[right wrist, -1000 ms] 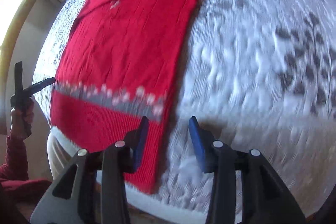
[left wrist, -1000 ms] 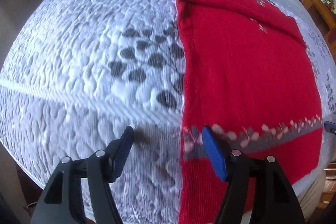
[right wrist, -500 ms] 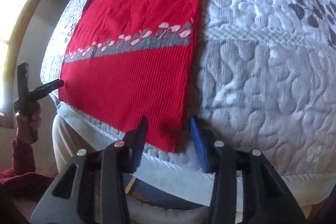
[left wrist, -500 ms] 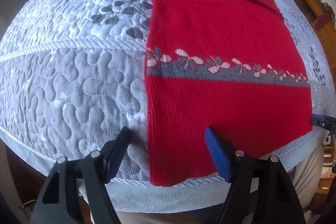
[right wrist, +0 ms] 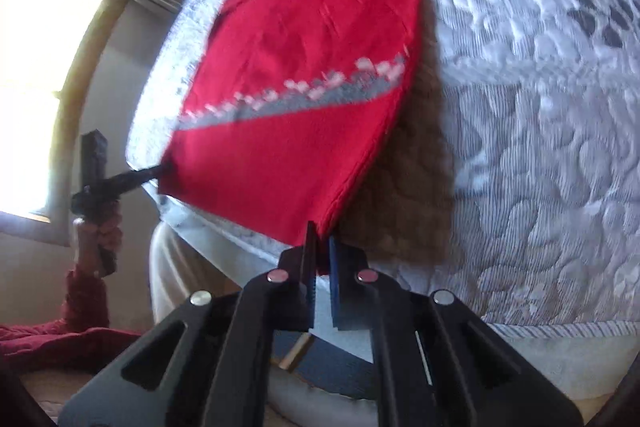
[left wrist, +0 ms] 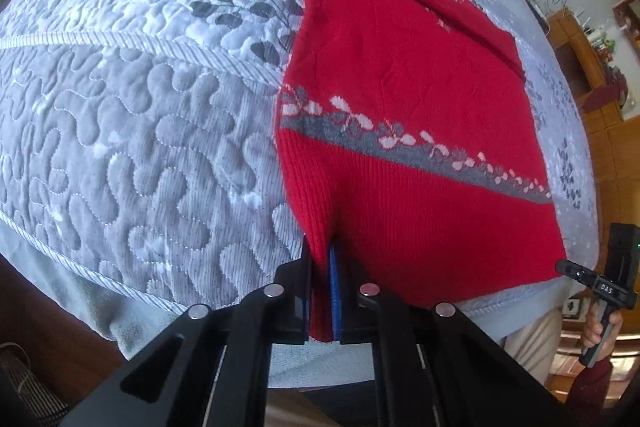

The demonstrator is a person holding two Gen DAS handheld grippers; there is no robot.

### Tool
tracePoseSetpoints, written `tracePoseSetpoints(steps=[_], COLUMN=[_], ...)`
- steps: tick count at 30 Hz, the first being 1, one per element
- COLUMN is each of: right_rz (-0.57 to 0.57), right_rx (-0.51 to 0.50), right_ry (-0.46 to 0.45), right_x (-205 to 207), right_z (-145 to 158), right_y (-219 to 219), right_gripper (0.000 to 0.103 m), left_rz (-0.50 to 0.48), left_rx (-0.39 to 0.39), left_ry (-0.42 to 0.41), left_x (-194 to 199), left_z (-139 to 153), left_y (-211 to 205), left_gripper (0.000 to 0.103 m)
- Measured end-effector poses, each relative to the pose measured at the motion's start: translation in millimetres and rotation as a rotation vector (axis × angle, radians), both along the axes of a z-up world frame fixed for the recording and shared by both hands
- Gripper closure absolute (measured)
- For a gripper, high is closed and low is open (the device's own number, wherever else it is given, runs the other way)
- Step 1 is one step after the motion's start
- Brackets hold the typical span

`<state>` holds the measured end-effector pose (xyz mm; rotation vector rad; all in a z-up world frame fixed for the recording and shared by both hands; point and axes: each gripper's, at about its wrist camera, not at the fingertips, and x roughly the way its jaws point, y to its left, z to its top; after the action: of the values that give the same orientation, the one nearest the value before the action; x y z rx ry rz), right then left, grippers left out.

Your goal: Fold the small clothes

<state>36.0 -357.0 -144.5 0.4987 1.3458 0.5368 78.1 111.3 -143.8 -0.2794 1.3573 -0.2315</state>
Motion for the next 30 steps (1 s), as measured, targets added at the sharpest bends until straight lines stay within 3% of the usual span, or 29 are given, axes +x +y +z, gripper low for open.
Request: tracePoseSetpoints(steps=[3,7,15,18,22,23,24,25,30], right_rz=[-0.026,-0.047,-0.116,-0.140,-0.165,-0.165,-0.160,-0.152,-0.064], right_rx=[0.070,0.070,0.048,0.025,-0.066,-0.092,-0.101,-0.099,-0.067], right_ry=[-0.030,-0.059,-0.005,0.025,0.047,0.042,0.035,0.027,-0.050], right_x=[14.0,45.8,127.0,158.6,187.6,191.7,192.9,193.8,187.5], right_z=[20.2,38.8,20.5,4.7,-10.7,-12.3,-11.4,-11.1,7.4], right_y=[-8.9,-17.9,-31.9,-37.1,-42.8,-44.9,-46.4,-47.2,-47.6], right_gripper=[0.099,0.099,0.099,0.099,0.086,0.081,0.081,0.081,0.081], left_rz=[0.005,0.018,0.059,0.073,0.097,0.104,0.118,0.119,0.021], left_rx=[-0.050,-0.055,-0.061,-0.041,0.035,0.052,0.087,0.106,0.162], left_ry=[-0.033,-0.077,-0.059,-0.052,-0.048,-0.058,-0.074,-0.093,-0.175], left_x=[11.9,45.0,122.2,145.7,170.0,171.6,173.5,173.6,169.6], left_z=[18.2,35.1,18.6,5.2,-9.2,-8.7,-5.8,-2.0,16.7], left_y=[7.0,5.4,-12.9,-22.7,-20.3,-17.0,-13.2,-10.3,-13.3], left_gripper=[0.096,0.096,0.096,0.095,0.081,0.078,0.068,0.066,0.063])
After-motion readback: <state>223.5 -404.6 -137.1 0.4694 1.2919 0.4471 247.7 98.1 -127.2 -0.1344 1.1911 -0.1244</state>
